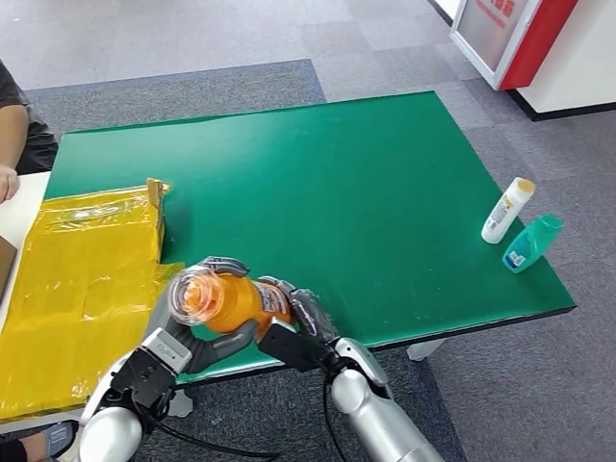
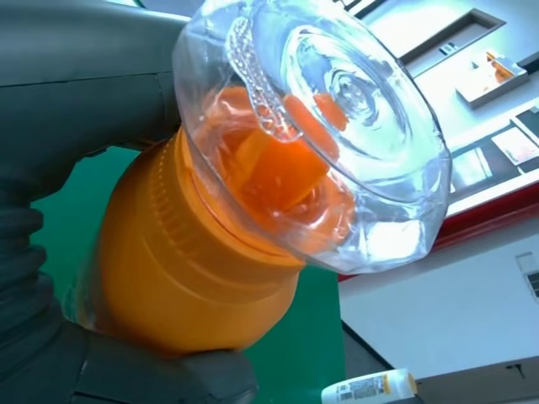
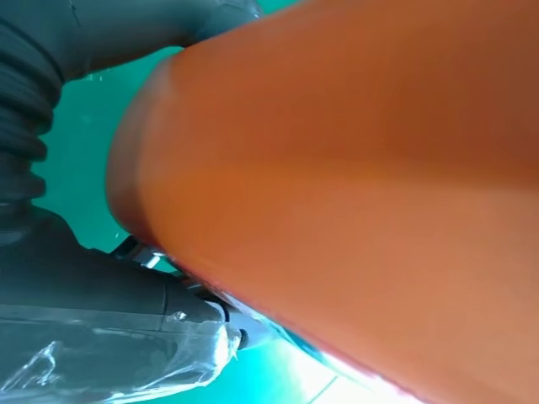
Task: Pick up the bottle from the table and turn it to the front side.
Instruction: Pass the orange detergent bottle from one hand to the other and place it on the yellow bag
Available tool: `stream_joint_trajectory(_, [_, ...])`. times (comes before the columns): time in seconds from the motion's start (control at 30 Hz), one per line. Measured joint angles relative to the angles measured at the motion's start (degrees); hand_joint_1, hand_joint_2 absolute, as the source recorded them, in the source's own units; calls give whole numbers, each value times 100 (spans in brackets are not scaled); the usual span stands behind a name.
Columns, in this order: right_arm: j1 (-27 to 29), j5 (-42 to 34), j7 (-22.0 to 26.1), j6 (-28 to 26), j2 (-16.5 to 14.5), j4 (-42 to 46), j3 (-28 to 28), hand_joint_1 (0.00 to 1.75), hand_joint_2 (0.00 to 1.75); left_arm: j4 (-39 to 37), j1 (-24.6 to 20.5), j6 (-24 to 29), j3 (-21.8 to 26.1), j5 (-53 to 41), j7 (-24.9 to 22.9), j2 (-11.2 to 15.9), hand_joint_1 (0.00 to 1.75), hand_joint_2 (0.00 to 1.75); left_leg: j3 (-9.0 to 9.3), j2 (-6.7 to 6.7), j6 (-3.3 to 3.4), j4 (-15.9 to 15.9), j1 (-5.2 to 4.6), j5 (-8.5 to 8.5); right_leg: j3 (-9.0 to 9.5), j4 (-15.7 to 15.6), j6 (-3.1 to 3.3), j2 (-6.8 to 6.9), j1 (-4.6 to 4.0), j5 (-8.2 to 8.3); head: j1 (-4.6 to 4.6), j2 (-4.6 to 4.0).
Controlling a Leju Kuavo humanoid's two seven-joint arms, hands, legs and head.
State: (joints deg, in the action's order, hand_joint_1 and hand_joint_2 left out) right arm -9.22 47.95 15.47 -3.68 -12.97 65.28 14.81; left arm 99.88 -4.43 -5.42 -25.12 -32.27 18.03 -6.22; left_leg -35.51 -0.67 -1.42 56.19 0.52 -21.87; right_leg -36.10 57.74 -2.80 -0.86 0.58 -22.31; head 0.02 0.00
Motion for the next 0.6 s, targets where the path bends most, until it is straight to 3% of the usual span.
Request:
stream_joint_trajectory(0.1, [13,15,3,14,-6,1,-8,175,175,8,24,-35,44,55,23,-28,175,175,0,0,0,0,0,0,0,0,0,0,0,0,0,0])
stream_joint_trajectory(0.23, [21,35,5,15,-17,3,-8,0,175,8,50,-95,89,150,69,-60,175,175,0,0,0,0,0,0,0,0,0,0,0,0,0,0])
stream_joint_trajectory(0.6, [117,-104,-28,11,-15,79,-108,0,175,88,-40,-17,221,-118,-95,-100,175,175,0,-1,1,0,0,0,1,0,0,0,0,0,1,0])
